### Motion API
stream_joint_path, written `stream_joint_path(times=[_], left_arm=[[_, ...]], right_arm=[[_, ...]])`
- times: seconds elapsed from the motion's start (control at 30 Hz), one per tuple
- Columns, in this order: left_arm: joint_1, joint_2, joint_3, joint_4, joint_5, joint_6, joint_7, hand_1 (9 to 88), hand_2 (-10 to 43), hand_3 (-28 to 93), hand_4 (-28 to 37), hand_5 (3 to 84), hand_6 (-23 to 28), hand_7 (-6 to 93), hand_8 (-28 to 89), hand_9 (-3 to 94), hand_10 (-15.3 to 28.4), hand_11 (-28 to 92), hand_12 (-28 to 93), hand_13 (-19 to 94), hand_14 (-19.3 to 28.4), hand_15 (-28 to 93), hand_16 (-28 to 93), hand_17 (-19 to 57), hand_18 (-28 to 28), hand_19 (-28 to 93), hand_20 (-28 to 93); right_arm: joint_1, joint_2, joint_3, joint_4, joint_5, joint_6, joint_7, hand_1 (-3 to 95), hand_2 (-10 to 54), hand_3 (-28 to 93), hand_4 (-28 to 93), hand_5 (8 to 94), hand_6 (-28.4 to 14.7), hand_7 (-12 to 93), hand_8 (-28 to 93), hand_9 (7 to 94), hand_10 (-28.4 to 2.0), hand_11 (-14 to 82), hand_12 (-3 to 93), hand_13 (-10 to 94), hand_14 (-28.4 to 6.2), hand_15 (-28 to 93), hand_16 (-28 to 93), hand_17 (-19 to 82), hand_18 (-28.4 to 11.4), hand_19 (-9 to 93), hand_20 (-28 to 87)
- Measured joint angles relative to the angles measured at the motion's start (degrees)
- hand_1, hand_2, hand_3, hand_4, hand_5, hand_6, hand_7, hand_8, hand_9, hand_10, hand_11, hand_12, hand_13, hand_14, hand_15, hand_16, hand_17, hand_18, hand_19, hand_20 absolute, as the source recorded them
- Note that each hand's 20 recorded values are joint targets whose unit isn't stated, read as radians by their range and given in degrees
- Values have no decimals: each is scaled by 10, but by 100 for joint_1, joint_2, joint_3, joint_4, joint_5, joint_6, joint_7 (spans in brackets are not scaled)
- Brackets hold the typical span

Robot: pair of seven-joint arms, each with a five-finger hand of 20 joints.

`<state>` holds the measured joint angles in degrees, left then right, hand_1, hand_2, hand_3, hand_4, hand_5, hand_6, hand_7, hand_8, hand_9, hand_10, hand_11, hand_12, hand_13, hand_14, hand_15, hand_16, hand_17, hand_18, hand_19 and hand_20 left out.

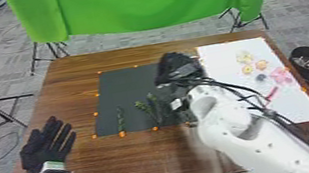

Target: Arrange flowers

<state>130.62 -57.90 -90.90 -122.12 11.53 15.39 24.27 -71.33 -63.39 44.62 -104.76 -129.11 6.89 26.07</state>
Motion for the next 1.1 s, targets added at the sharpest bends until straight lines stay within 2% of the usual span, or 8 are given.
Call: stream_joint_path(times=[0.17,0.3,0.43,0.5,0.73,0.87,0.97,1.1], left_arm=[[-111,87,142,16,-8,97,12,291,180,732,-282,419,99,185,-94,311,156,273,102,239,162,417,-94,-68,144,380,80],[-285,143,251,52,-15,161,15,289,179,736,-280,423,99,184,-95,311,158,265,94,195,149,379,-106,-71,115,349,67],[-405,208,312,49,-15,410,5,289,179,737,-281,424,100,185,-96,308,158,263,93,183,147,369,-103,-71,112,342,67],[-443,236,331,49,-15,476,-15,289,179,737,-281,424,101,184,-96,299,156,261,92,176,146,368,-101,-71,111,343,68],[-568,275,415,53,-19,556,-46,289,179,738,-281,417,101,182,-95,282,153,264,92,164,144,369,-99,-73,113,348,72],[-709,280,515,107,-20,627,-63,289,178,741,-281,408,100,181,-95,257,149,264,91,147,141,365,-99,-75,116,352,74],[-827,280,563,139,-19,659,-121,289,177,741,-281,405,99,183,-96,250,149,266,90,144,140,367,-97,-76,118,356,75],[-901,280,567,144,-16,660,-151,289,178,741,-282,394,99,185,-97,243,149,271,90,142,138,367,-96,-76,119,358,76]], right_arm=[[608,-536,-798,495,82,-3,-509,593,-85,702,-283,772,-5,321,92,847,-92,56,327,724,-84,366,388,336,-191,818,366],[852,-921,-1162,847,101,-62,-726,598,-79,691,-283,768,-6,326,85,842,-94,58,323,722,-83,358,384,338,-186,804,361],[877,-1236,-1300,1135,-83,-359,-1092,589,-75,697,-283,762,-5,334,72,833,-96,65,315,723,-79,346,387,341,-185,795,360],[838,-1360,-1344,1276,-321,-429,-1261,584,-74,703,-283,759,-3,336,61,831,-97,70,311,721,-79,344,387,341,-185,792,359],[632,-1652,-1388,1666,-647,-348,-1216,592,-69,683,-283,745,-3,345,30,818,-97,73,306,713,-72,341,393,337,-184,787,360],[631,-1678,-1499,1860,-687,-177,-1077,591,-66,688,-283,736,1,346,6,808,-100,77,300,706,-72,340,392,332,-184,779,358],[598,-1689,-1481,1942,-757,-179,-997,591,-65,707,-283,719,4,331,-21,783,-97,73,282,694,-67,331,401,326,-185,778,359],[530,-1682,-1478,1963,-831,-234,-852,580,-82,728,-283,680,0,300,-50,730,-110,112,226,668,-69,335,396,318,-191,785,359]])
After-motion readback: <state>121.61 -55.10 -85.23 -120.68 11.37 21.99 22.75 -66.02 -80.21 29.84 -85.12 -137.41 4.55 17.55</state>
